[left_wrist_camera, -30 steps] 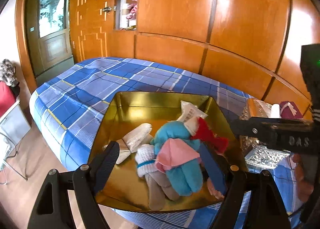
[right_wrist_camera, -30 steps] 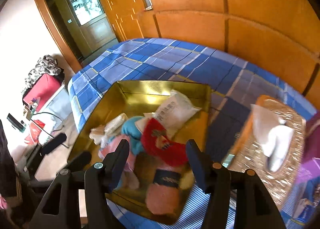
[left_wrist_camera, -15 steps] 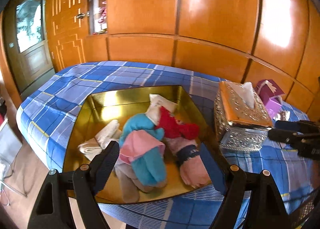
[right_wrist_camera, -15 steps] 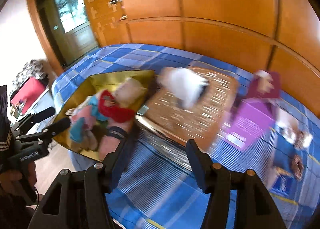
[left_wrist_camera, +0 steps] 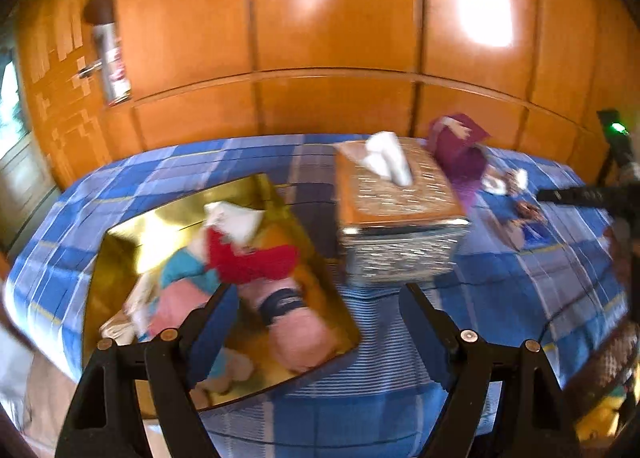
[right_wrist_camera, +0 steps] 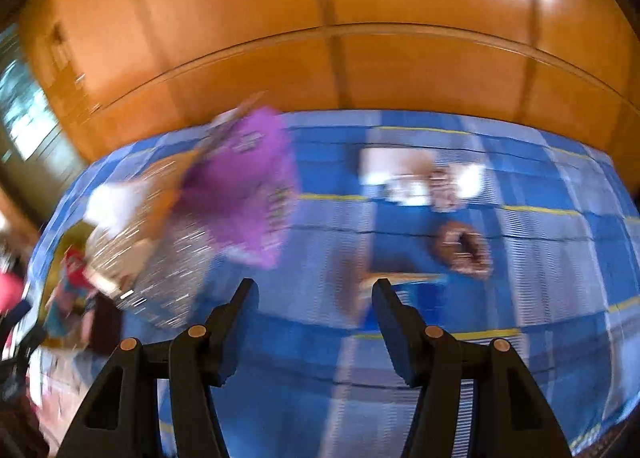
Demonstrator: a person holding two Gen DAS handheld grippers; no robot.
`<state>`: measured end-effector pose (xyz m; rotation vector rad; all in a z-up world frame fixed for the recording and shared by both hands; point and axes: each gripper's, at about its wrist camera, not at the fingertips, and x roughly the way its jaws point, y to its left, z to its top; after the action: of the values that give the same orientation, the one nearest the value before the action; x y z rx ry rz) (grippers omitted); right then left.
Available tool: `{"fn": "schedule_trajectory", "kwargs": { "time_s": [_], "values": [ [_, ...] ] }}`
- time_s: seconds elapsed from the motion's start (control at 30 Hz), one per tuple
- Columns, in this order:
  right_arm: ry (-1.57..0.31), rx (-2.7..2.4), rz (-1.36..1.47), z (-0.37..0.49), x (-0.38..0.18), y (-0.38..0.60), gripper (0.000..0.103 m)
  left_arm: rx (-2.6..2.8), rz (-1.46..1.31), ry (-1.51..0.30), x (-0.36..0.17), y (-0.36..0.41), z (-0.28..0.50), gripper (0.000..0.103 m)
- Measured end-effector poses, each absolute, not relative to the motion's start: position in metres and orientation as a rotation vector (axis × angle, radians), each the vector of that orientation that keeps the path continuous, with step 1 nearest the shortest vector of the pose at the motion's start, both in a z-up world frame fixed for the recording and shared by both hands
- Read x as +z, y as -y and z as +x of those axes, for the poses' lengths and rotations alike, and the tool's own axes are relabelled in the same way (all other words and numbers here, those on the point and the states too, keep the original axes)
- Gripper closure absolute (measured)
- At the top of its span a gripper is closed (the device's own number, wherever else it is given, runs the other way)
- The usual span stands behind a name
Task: Organize soft objects
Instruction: 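Move the right tool to the brown satin scrunchie while the left tool moves to the Tempo tissue pack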
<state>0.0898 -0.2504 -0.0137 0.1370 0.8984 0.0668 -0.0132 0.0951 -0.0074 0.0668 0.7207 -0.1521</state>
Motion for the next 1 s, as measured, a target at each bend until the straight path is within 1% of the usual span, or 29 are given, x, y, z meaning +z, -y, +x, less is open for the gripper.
{"fn": "schedule_trajectory", "kwargs": {
  "time_s": [0.17,0.3,0.4,0.6,0.8,1.0],
  "values": [
    [-0.87,-0.146,0.271,0.1,-0.023,0.322,0.043,-0.28,0.152,-0.708,-0.003,-0.055,-0.013,0.02],
    [-0.866,-0.286,0.388,0.1,-0.04,0.372,0.043,-0.39,0.217,-0.709,0.0,-0.019,-0.007,0.021],
    [-0.881,-0.32,0.553,0.095,-0.052,0.397,0.043,-0.468,0.266,-0.708,0.001,0.011,-0.001,0.021],
    [-0.886,-0.316,0.644,0.09,-0.058,0.408,0.043,-0.596,0.38,-0.696,-0.01,0.089,0.023,0.021],
    [-0.913,-0.256,0.691,0.09,-0.063,0.407,0.043,-0.719,0.482,-0.729,-0.04,0.166,0.066,0.02],
    [-0.944,-0.218,0.71,0.095,-0.07,0.405,0.043,-0.789,0.541,-0.808,-0.07,0.217,0.105,0.017]
  ]
}}
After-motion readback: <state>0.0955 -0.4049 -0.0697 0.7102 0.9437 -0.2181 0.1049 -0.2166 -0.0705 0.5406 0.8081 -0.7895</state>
